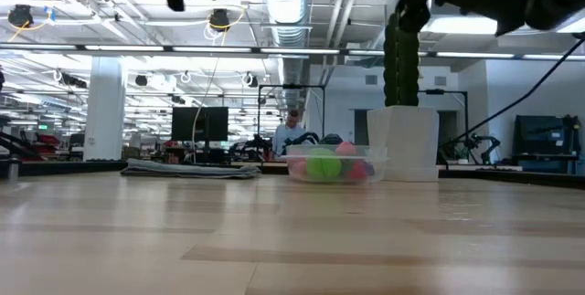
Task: Pick and placing Produce into tupperware
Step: Return to Home Position
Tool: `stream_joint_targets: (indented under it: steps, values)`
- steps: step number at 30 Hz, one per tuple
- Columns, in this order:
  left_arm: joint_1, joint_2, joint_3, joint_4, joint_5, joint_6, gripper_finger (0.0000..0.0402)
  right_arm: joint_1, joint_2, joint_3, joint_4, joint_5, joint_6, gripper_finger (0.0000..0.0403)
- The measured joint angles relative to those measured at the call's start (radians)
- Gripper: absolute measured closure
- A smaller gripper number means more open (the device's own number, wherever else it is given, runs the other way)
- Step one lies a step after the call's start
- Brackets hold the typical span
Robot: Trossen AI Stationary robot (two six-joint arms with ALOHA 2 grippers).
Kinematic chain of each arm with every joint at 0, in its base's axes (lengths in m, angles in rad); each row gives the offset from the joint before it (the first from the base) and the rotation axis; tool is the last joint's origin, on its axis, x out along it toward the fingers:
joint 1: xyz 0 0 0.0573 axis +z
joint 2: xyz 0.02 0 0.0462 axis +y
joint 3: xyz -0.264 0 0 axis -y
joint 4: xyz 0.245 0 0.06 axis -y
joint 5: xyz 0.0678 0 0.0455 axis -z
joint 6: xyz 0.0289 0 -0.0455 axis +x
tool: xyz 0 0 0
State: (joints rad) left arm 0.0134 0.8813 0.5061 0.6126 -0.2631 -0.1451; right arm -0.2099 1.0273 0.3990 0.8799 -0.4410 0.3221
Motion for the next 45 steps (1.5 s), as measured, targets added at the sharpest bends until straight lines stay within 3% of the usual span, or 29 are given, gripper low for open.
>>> stream_joint_targets:
  steps: [3,12,16,25,30,39,45]
  values:
    - [-0.033,-0.054,-0.034,0.005,-0.098,0.045,0.0132,-0.016,-0.032,0.037,-0.118,-0.061,-0.02,0.022]
    - [-0.109,-0.243,-0.1,-0.028,-0.127,0.163,0.0132,-0.113,-0.297,0.043,-0.425,-0.057,-0.136,0.022]
    - [-0.146,-0.317,-0.143,-0.033,-0.189,0.184,0.0132,-0.171,-0.426,0.043,-0.568,-0.055,-0.145,0.022]
    - [-0.204,-0.373,-0.171,-0.059,-0.306,0.232,0.0132,-0.195,-0.591,0.043,-0.81,-0.051,-0.147,0.022]
    - [-0.224,-0.374,-0.201,-0.046,-0.347,0.206,0.0132,-0.139,-0.65,0.024,-0.809,0.086,-0.147,0.022]
    - [-0.258,-0.374,-0.213,-0.016,-0.362,0.213,0.0132,0.1,-0.662,-0.082,-0.653,0.388,-0.193,0.022]
    - [-0.303,-0.374,-0.213,-0.023,-0.406,0.228,0.0132,0.16,-0.708,-0.104,-0.695,0.444,-0.217,0.022]
